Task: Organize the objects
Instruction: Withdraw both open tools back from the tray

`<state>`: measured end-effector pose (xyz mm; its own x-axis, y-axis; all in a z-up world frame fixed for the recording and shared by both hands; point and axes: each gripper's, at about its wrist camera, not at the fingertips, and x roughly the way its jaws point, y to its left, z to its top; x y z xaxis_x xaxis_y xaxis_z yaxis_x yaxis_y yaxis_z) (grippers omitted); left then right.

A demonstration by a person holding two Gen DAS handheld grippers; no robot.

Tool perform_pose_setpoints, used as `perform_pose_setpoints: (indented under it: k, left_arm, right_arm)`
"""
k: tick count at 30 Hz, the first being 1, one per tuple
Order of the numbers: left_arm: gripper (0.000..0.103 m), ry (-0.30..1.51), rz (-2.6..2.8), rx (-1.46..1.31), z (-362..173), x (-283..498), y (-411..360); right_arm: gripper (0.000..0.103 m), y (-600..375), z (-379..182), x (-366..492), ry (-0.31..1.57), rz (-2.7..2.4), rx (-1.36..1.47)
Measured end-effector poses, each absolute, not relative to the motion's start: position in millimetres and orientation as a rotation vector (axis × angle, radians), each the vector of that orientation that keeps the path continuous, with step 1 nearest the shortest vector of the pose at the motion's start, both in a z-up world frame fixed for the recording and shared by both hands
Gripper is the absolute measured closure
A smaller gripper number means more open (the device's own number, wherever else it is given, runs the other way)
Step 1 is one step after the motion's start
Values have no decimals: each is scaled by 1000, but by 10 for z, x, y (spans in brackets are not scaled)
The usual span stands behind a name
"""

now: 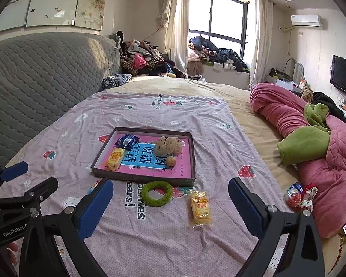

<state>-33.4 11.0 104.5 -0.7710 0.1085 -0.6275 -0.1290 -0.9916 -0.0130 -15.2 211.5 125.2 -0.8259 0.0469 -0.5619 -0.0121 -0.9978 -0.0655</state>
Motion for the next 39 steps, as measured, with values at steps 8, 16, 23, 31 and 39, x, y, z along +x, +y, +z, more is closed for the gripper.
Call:
perform_pose_setpoints:
  k: [8, 16, 23, 31, 39]
  left_arm:
    - [20, 36, 2845, -1019, 1009, -357, 44]
    - [20, 44, 2839, -1036, 952, -374, 45]
    - [20, 63, 2828, -1058, 865, -398, 68]
    - [20, 62, 2825, -1103, 734, -476, 34]
    - [20, 83, 2809, -1175, 535, -594, 29]
  right_arm:
    - [2, 2139, 1174, -117, -94, 2956, -938]
    - [2, 2108, 1091, -124, -115, 2957, -965]
    - [2, 2077, 978, -158, -131, 2955, -994]
    - [2, 2078, 885, -195, -144, 2951, -1015]
    - [2, 2051, 727, -241, -173, 2946, -1055]
